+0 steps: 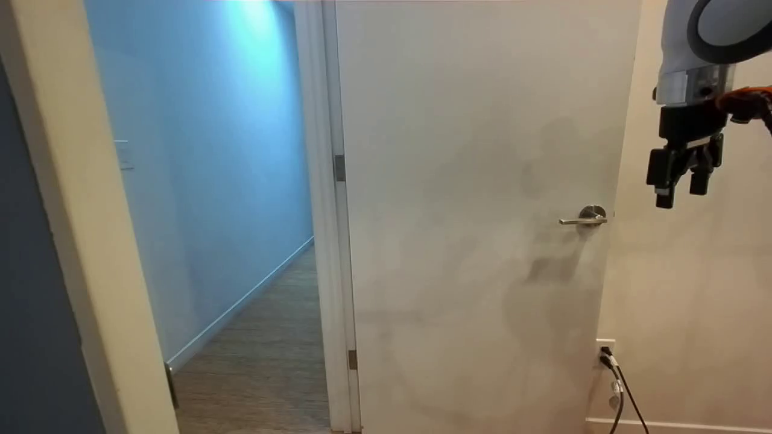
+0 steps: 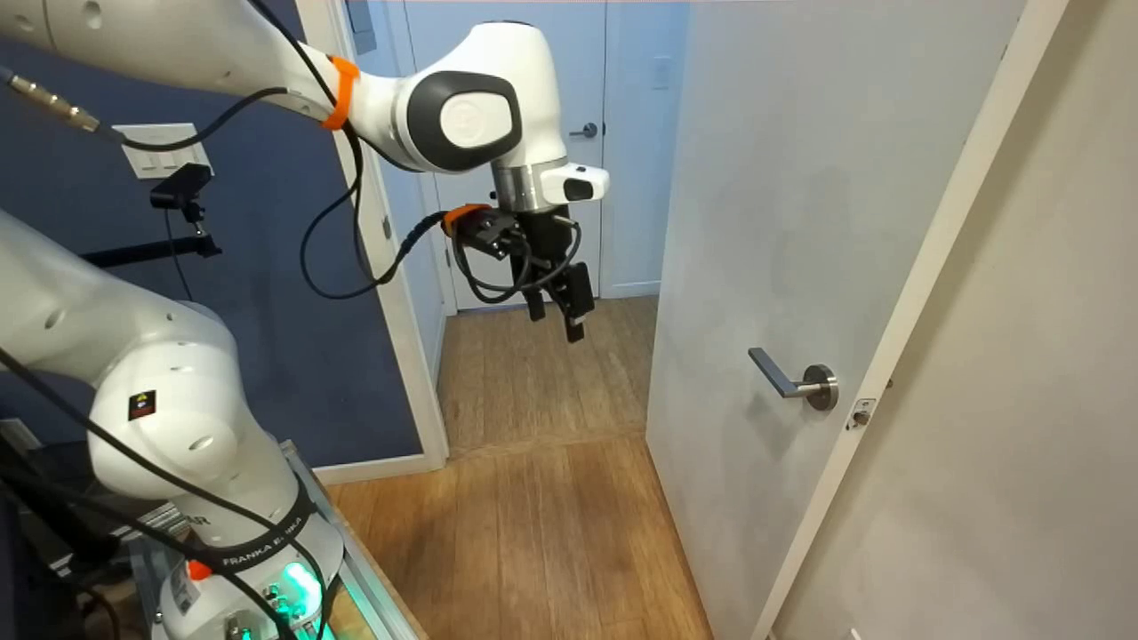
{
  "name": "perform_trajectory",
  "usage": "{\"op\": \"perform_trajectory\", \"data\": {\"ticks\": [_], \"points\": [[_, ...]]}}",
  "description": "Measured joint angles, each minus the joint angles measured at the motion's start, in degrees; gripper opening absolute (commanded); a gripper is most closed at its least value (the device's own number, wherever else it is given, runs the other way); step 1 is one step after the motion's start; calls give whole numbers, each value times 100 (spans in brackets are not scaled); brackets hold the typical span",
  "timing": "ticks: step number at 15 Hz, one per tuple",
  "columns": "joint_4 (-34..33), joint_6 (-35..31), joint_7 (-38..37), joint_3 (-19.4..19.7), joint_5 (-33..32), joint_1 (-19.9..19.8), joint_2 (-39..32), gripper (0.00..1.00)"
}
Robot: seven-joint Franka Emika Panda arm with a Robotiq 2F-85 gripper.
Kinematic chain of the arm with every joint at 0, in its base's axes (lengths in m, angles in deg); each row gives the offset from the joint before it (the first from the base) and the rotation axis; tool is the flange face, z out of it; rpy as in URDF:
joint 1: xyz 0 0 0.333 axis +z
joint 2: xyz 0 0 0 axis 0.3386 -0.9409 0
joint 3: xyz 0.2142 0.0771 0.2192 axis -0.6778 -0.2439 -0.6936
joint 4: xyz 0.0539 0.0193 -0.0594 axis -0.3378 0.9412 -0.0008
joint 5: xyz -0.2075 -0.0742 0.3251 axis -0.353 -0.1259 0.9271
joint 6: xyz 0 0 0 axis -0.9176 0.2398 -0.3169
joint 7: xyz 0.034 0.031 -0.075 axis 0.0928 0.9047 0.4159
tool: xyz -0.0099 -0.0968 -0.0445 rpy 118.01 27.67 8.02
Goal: Close the door fully
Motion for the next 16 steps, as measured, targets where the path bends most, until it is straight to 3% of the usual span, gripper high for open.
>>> {"op": "perform_trajectory", "data": {"ticks": [3, 7, 12, 16], "points": [[-14, 0, -1, 36, 0, 0, 1, 100], [-215, -1, 26, 391, 14, -63, 19, 100], [-748, -28, 495, 1271, 413, -314, -13, 100], [-1372, -514, 831, 2010, 1238, -419, -332, 100]]}}
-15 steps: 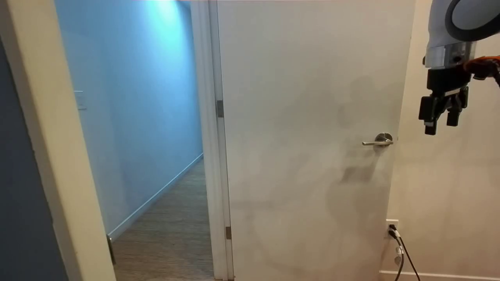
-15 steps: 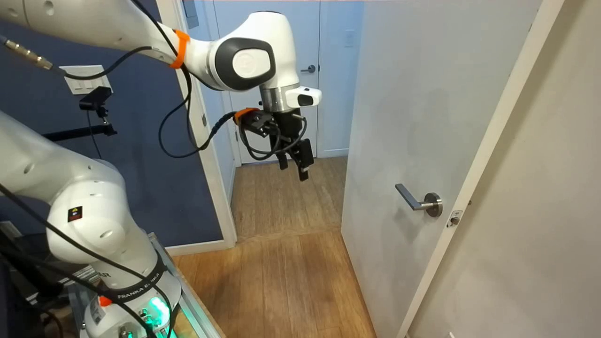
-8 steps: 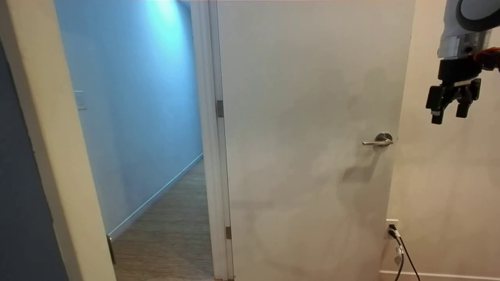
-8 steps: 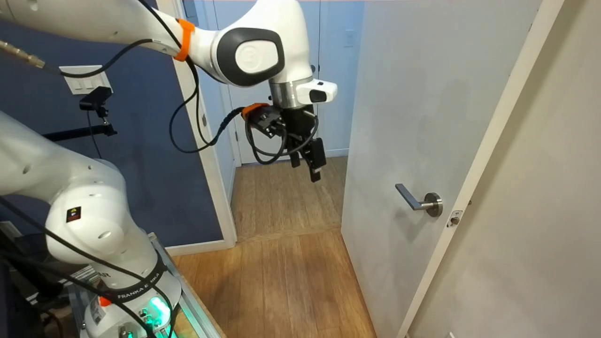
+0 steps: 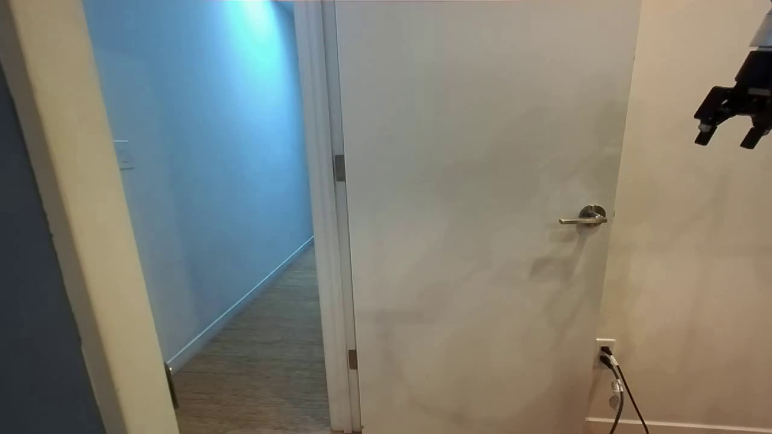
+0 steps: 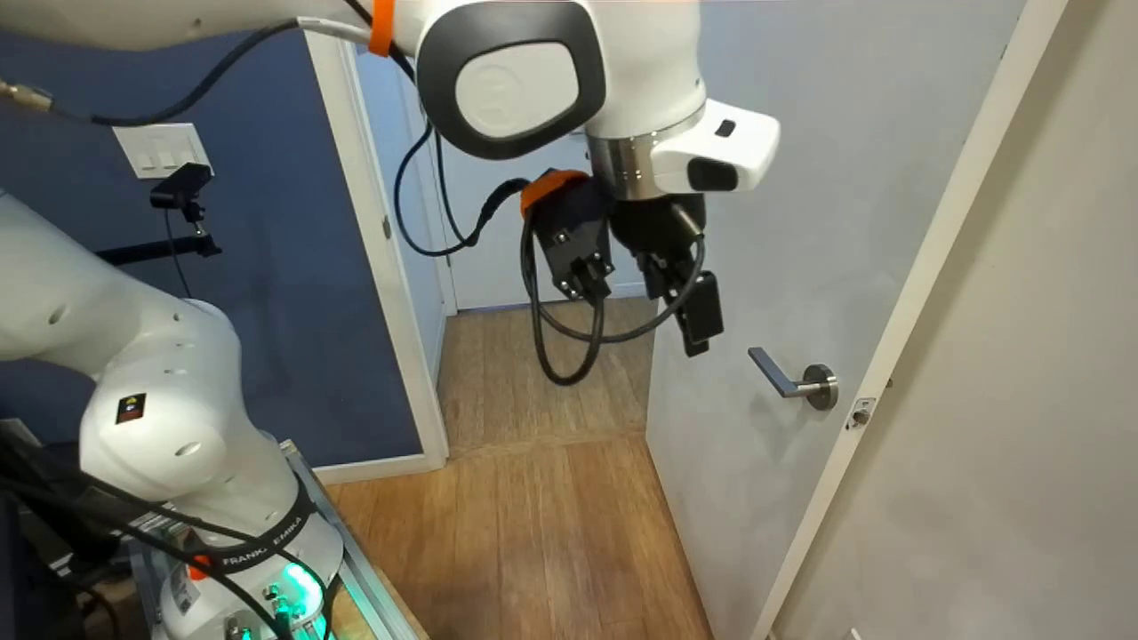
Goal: Close the door fully
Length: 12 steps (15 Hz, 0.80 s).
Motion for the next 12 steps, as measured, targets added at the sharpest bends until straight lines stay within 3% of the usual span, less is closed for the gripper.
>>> {"op": "perform_trajectory", "data": {"ticks": [4, 8, 12], "points": [[-771, -448, 461, 552, 1424, 75, -675, 100], [-1657, -461, 603, 836, 3052, 132, -1559, 100], [-1746, -460, 617, 755, 3112, 57, -1736, 100]]}}
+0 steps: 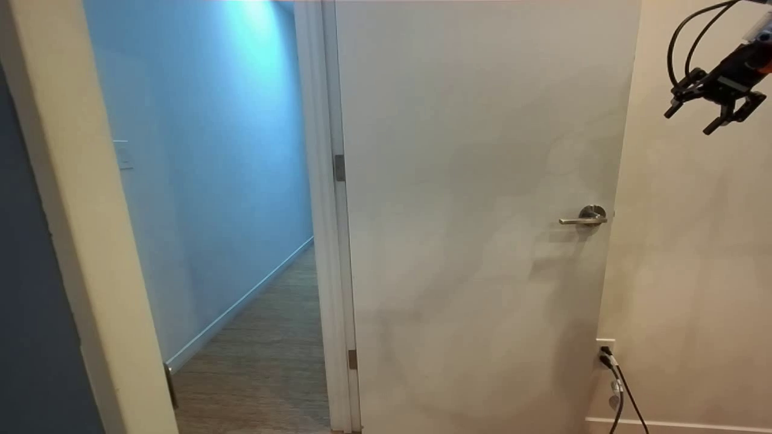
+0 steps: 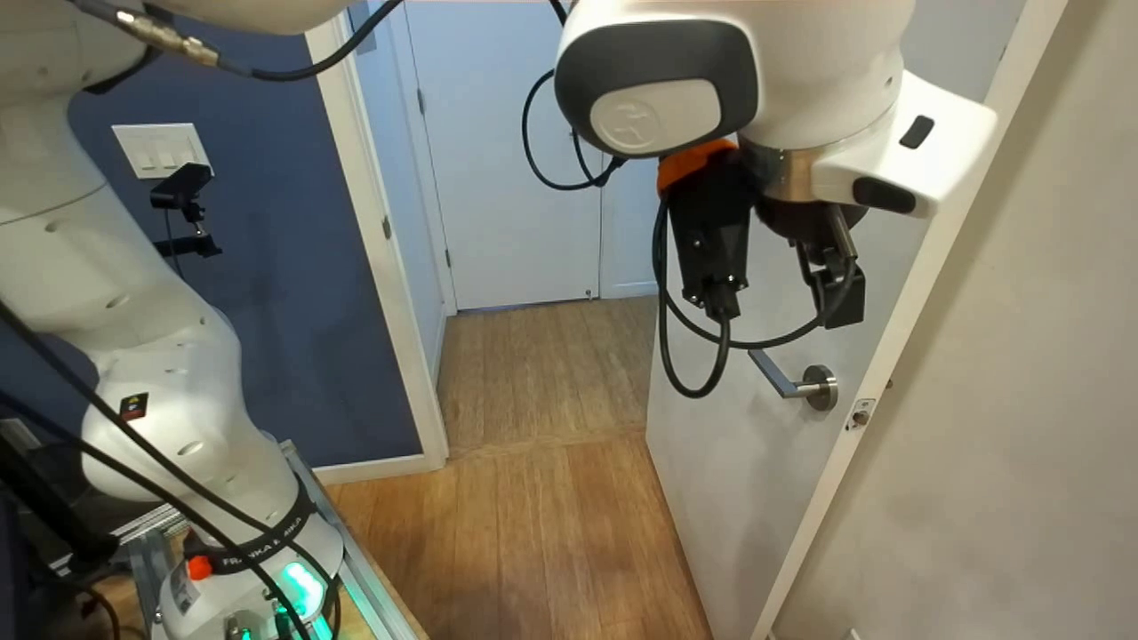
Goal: Close the door fully
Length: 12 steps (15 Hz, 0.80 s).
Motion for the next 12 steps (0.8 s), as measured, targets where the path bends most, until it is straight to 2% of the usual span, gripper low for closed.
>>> {"op": "perform_trajectory", "data": {"ticks": [6, 8, 12], "points": [[-14, 0, -37, -24, 28, -61, -16, 100], [-129, 0, -99, -18, 333, -128, -176, 100], [-713, 4, -126, -6, 1332, -472, -758, 100]]}}
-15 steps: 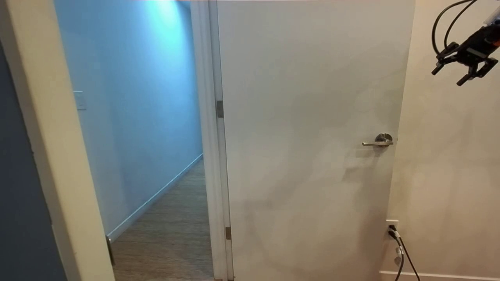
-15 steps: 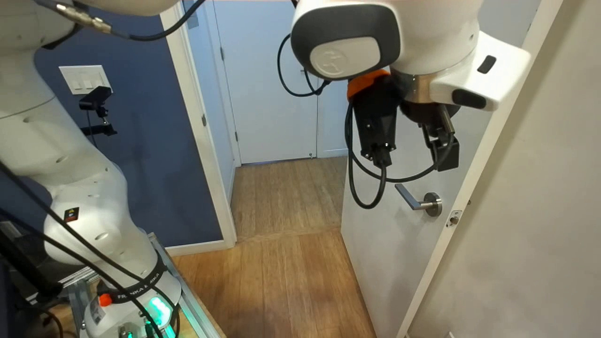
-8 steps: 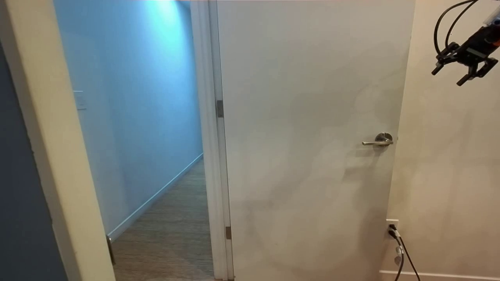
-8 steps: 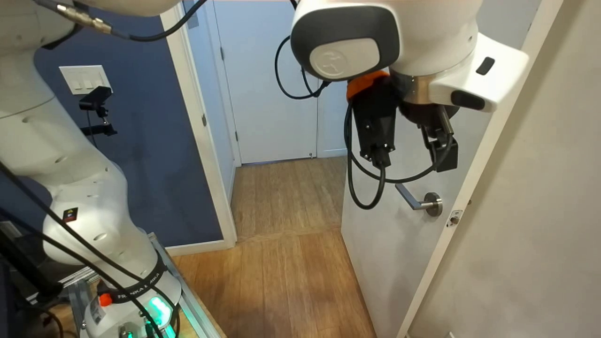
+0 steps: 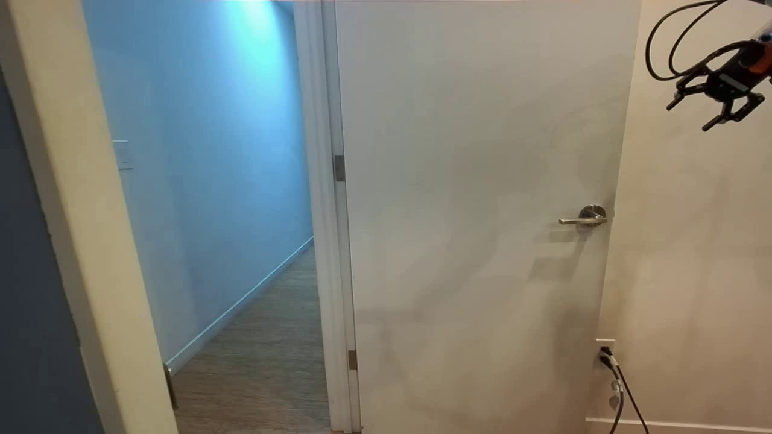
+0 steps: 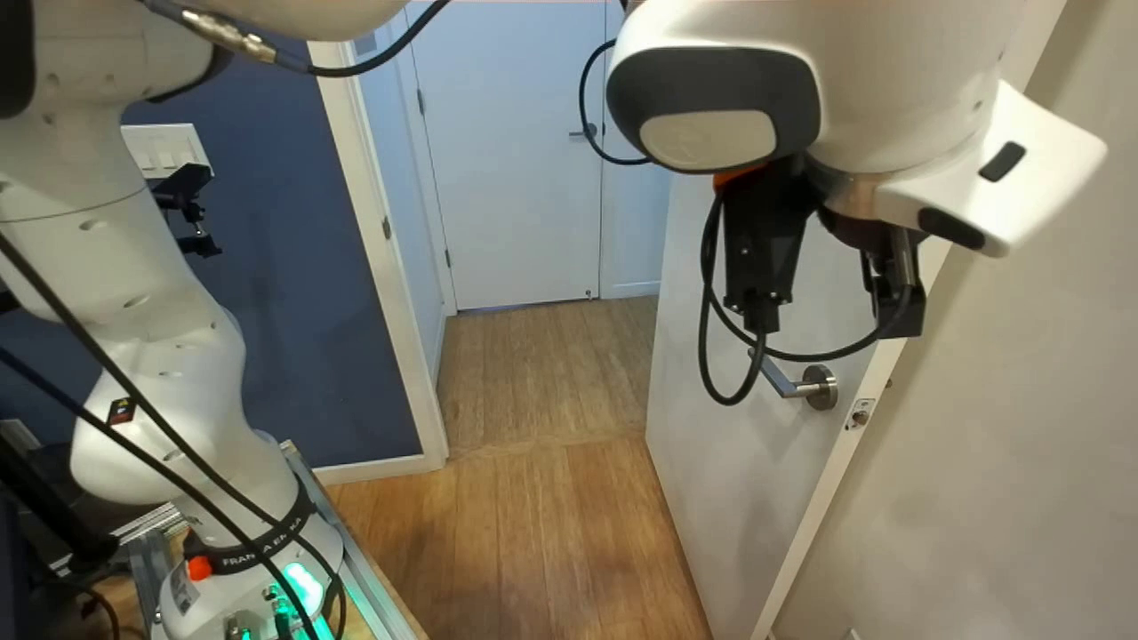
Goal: Close the door fully
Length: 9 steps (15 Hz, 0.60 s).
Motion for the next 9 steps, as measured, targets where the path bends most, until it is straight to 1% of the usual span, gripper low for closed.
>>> {"op": "perform_trajectory", "data": {"ticks": [2, 4, 9], "points": [[-345, 41, 1, -16, 472, -224, -326, 100], [-696, 220, 28, -80, 919, -469, -652, 100], [-1603, 1072, 120, -439, 1698, -1159, -1380, 100]]}}
